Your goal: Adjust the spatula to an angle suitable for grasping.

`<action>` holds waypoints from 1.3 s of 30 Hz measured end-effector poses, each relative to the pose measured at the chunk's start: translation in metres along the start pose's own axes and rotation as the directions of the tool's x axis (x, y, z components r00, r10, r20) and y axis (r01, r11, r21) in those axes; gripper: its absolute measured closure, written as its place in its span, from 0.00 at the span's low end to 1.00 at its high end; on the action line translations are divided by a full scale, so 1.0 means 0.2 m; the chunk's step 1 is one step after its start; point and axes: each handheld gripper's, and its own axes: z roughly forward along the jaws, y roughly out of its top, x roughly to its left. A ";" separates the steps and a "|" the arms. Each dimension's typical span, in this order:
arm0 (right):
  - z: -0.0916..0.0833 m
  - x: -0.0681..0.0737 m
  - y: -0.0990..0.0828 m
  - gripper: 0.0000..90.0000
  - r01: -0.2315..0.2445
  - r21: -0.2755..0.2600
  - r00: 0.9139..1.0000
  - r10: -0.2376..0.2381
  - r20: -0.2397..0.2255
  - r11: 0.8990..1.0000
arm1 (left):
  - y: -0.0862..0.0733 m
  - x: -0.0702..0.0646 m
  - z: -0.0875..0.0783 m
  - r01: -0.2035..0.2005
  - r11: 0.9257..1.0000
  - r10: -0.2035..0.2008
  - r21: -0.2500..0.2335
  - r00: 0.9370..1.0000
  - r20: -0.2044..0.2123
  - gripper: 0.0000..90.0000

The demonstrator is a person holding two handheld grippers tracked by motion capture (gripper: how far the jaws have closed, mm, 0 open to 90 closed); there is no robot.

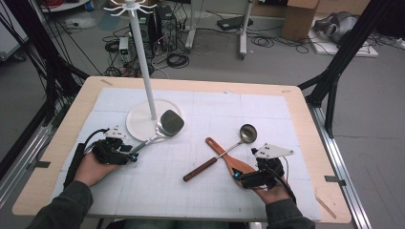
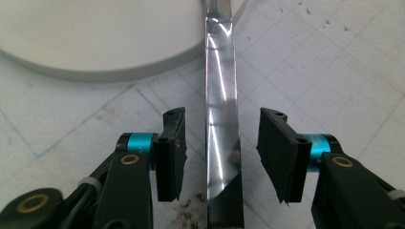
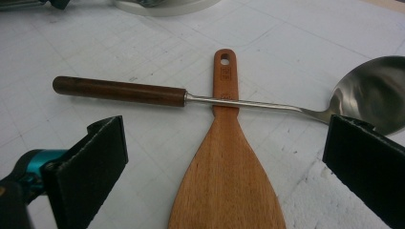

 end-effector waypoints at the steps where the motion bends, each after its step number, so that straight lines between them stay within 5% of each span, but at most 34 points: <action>1: 0.00 0.00 0.00 0.00 0.000 0.000 1.000 0.000 0.000 1.000 | 0.00 0.00 0.00 0.000 1.000 0.000 0.000 1.000 0.000 0.60; 12: 0.00 0.01 0.00 0.00 0.011 -0.002 1.000 -0.011 0.000 1.000 | 0.00 0.02 0.03 0.005 1.000 -0.006 0.023 0.999 0.032 0.68; 17: 0.00 0.01 0.00 0.00 0.016 -0.004 1.000 -0.016 0.000 1.000 | 0.00 0.02 0.04 -0.009 0.999 0.009 0.032 1.000 0.025 0.81; 39: 0.01 0.01 0.01 0.00 0.019 0.001 1.000 -0.019 -0.008 1.000 | 0.00 0.02 0.02 -0.012 0.999 0.011 0.042 0.999 0.036 0.83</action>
